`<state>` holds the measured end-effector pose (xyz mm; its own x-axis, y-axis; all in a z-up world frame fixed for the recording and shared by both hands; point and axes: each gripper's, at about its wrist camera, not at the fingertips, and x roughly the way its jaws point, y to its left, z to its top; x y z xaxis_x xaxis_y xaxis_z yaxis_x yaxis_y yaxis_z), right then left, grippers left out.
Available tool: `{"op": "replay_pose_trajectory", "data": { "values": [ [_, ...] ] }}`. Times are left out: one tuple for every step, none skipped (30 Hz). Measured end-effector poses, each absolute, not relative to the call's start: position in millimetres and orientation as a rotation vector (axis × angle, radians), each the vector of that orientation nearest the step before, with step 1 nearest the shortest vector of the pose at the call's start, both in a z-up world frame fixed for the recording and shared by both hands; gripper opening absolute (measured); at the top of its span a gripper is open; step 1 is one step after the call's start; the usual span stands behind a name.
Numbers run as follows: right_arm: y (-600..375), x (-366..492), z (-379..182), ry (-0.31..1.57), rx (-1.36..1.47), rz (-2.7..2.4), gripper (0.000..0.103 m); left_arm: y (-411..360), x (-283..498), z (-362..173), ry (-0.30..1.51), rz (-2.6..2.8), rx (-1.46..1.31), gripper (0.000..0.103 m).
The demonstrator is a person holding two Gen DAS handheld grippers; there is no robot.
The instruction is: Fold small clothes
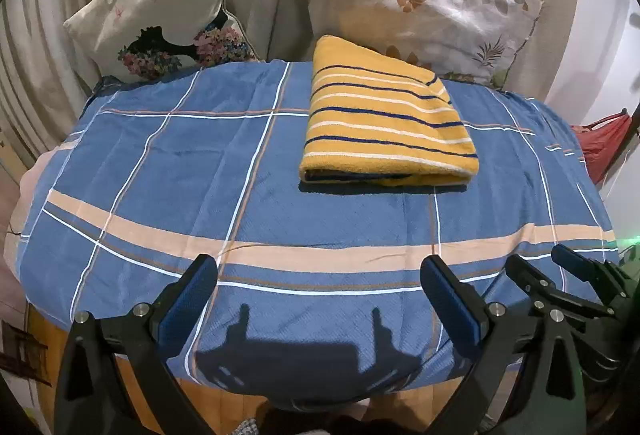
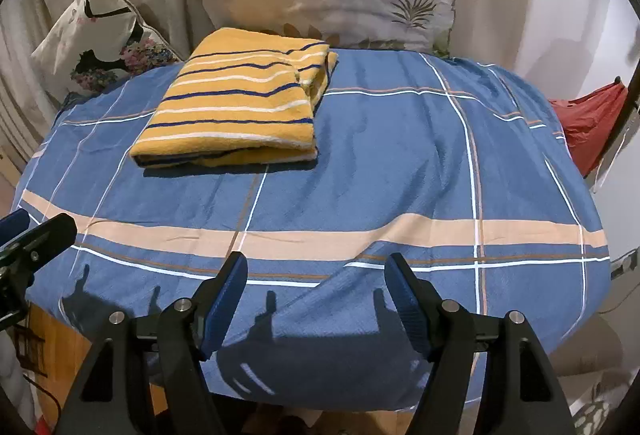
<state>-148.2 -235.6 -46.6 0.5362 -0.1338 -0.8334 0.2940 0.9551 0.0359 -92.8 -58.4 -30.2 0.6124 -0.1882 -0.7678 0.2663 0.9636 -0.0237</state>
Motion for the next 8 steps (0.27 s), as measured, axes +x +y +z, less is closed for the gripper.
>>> {"op": "replay_pose_trajectory", "data": {
  "values": [
    [-235.7, -147.4, -47.4, 0.976, 0.181, -0.256, 0.075, -57.8, -93.0, -29.9, 0.873, -0.261, 0.094, 0.101],
    [-235.6, -147.4, -47.9, 0.978, 0.184, -0.257, 0.075, -57.4, -93.3, -30.0, 0.872, -0.261, 0.093, 0.101],
    [-236.1, -146.9, -48.5, 0.98, 0.187, -0.257, 0.075, -56.9, -92.9, -30.2, 0.872, -0.262, 0.091, 0.101],
    [-236.6, -146.1, -49.1, 0.983, 0.188, -0.258, 0.075, -56.9, -92.9, -30.4, 0.874, -0.261, 0.093, 0.101],
    [-236.8, -145.5, -49.6, 0.985, 0.19, -0.26, 0.075, -56.7, -92.3, -31.0, 0.877, -0.26, 0.095, 0.101],
    [-237.0, -145.2, -50.0, 0.987, 0.192, -0.261, 0.075, -56.5, -91.8, -31.6, 0.881, -0.261, 0.094, 0.101],
    [-236.8, -144.9, -50.5, 0.989, 0.193, -0.262, 0.075, -56.8, -91.3, -32.5, 0.888, -0.263, 0.093, 0.101],
    [-236.0, -145.1, -50.8, 0.99, 0.194, -0.264, 0.075, -56.3, -89.7, -33.6, 0.893, -0.262, 0.096, 0.101]
  ]
}}
